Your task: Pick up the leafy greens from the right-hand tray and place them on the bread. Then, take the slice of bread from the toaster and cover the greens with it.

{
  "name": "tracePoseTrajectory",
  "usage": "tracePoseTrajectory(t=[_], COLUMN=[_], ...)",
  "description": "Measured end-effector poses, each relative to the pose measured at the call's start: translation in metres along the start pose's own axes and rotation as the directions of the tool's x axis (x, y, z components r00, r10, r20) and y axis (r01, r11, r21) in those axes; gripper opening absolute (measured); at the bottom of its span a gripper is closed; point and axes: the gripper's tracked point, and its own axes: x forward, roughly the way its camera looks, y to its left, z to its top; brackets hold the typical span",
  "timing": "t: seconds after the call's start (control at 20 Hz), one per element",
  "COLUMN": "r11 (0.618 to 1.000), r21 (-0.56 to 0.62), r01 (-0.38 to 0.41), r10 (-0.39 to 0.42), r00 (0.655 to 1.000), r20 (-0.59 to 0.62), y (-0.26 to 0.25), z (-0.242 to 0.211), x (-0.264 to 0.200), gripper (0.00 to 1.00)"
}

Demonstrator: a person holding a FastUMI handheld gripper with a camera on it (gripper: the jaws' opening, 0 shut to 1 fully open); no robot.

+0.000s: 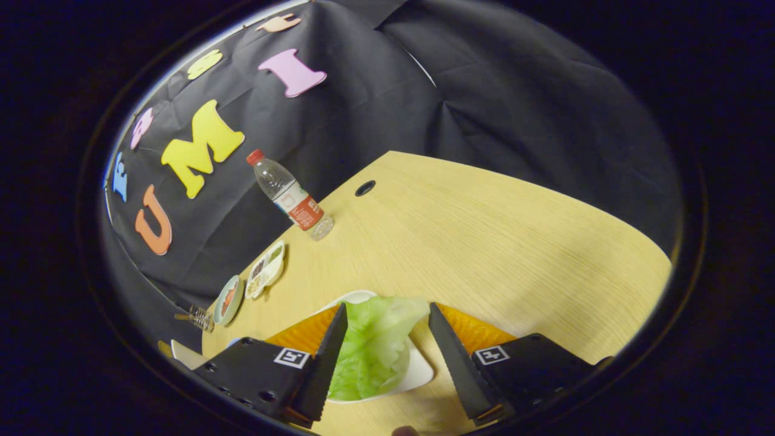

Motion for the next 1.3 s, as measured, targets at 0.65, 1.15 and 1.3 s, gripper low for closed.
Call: tracePoseTrajectory(t=[0.65, 1.15, 1.3], r11=[0.996, 0.976, 0.962], r21=[-0.070, -0.170, -0.219], r01=[-0.051, -0.132, -0.161], r10=[0.058, 0.164, 0.209], r00=[0.994, 0.968, 0.954], r20=[0.094, 0.189, 0.215], y=[0.020, 0.104, 0.142], z=[0.027, 0.035, 0.030], x=[-0.034, -0.109, -0.133], gripper=[0.00, 0.00, 0.00])
